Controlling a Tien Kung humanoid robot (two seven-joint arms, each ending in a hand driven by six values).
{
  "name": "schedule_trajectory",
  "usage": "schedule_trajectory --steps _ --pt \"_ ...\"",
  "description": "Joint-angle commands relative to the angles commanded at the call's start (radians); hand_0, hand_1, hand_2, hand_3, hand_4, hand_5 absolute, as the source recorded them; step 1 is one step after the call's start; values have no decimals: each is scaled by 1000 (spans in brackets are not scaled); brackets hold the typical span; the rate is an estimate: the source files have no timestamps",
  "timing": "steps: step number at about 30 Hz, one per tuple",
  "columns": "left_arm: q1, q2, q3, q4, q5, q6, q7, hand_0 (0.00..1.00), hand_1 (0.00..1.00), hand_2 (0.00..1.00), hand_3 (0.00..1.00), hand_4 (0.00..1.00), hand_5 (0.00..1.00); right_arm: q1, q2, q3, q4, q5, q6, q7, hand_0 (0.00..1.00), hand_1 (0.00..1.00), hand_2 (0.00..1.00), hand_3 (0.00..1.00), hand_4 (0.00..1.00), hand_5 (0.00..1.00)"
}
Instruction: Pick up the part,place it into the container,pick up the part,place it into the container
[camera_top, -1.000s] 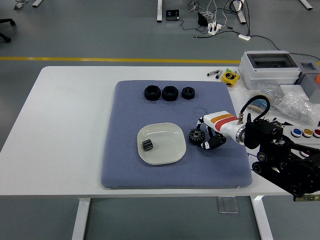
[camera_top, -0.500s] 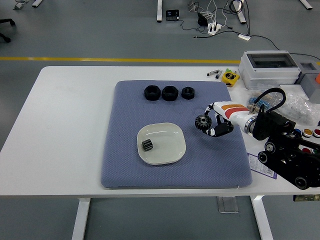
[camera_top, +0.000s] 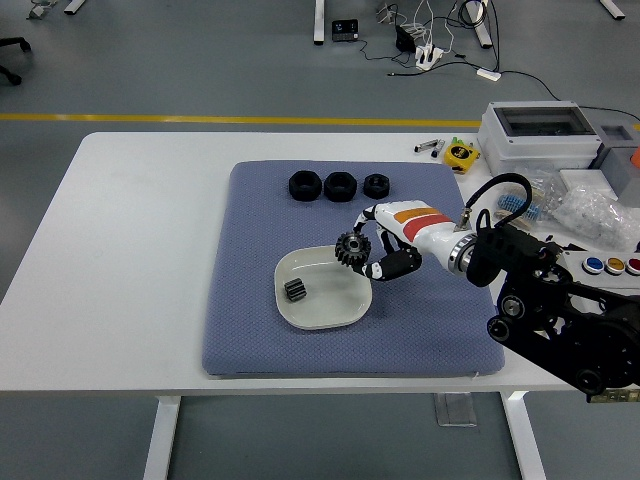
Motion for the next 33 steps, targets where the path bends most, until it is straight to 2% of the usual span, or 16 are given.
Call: schedule_trajectory --steps 5,10,17,19,20,25,26,31,32,33 --pt "-1 1 0 0 0 -1 0 750 678 724 626 708 812 13 31 -64 1 -15 -2 -2 135 93 177 257 597 226" --pt "0 2 0 0 2 -1 1 750 678 724 628 708 810 28 68 -116 -39 -23 -8 2 140 93 175 258 597 219" --pt "1 4 -2 0 11 -2 3 750 678 723 627 708 810 35 105 -131 -114 -31 -4 5 145 95 170 267 594 207" --pt "1 4 -2 0 11 -2 3 750 678 723 627 708 810 35 109 -130 -130 -34 4 6 145 95 170 267 594 207" --pt "1 4 -2 0 11 -2 3 750 679 722 627 708 812 35 111 -130 -137 -37 10 6 152 103 175 322 543 182" --pt "1 4 -2 0 12 -2 2 750 679 722 627 708 812 36 117 -128 -161 -55 26 5 152 103 175 322 543 182" --pt "1 4 -2 0 11 -2 2 750 679 722 627 706 809 37 118 -128 -163 -57 30 4 160 124 210 375 532 348" --pt "-1 4 -4 0 14 -2 3 750 679 722 627 706 809 43 126 -123 -168 -75 32 7 160 124 210 375 532 348" --pt "-1 4 -3 0 13 -2 3 750 679 721 627 707 807 44 127 -122 -169 -78 30 7 170 150 235 407 785 429" --pt "-1 4 -3 0 12 -2 3 750 679 721 627 707 807 45 128 -121 -170 -80 29 8 170 150 235 407 785 429"
